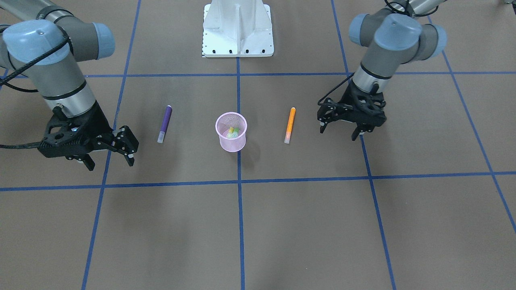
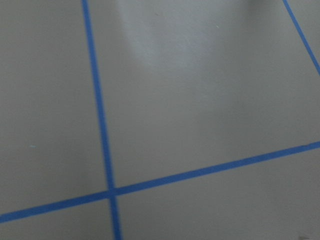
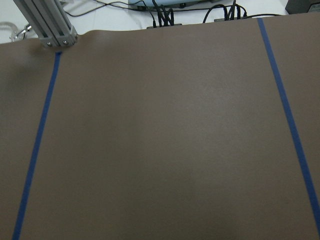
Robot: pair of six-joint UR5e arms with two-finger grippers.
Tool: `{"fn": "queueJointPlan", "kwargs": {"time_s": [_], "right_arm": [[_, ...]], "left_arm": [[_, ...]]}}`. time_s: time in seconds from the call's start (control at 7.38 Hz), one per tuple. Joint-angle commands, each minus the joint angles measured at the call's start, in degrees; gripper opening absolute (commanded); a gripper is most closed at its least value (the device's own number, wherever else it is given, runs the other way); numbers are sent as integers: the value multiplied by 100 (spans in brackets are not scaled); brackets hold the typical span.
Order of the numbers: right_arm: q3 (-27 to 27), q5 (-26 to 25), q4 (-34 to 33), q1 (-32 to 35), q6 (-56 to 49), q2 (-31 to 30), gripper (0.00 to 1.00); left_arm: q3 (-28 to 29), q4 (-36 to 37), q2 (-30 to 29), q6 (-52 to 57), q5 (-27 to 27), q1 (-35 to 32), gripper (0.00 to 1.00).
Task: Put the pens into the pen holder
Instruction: 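Withdraw the right arm while the left arm reaches toward the orange marker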
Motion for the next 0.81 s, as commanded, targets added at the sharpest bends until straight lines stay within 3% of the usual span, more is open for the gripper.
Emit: {"fn": "queueJointPlan", "kwargs": {"time_s": [0.0, 0.14, 0.41, 0.54, 0.68], "right_arm": [[3, 226, 17, 224, -417, -142, 100], [3, 314, 17, 268, -436, -142, 100], [3, 324, 17, 277, -436, -142, 100], [3, 324, 17, 277, -436, -142, 100], [3, 324, 17, 277, -436, -142, 100]], "left_arm": [[81, 78, -270, -127, 764, 867, 100], [229, 78, -340, -101, 862, 992, 99], [808, 70, -813, -110, 872, 1029, 82], [906, 78, -902, -101, 872, 1029, 68], [916, 78, -903, -75, 872, 1029, 65]]}}
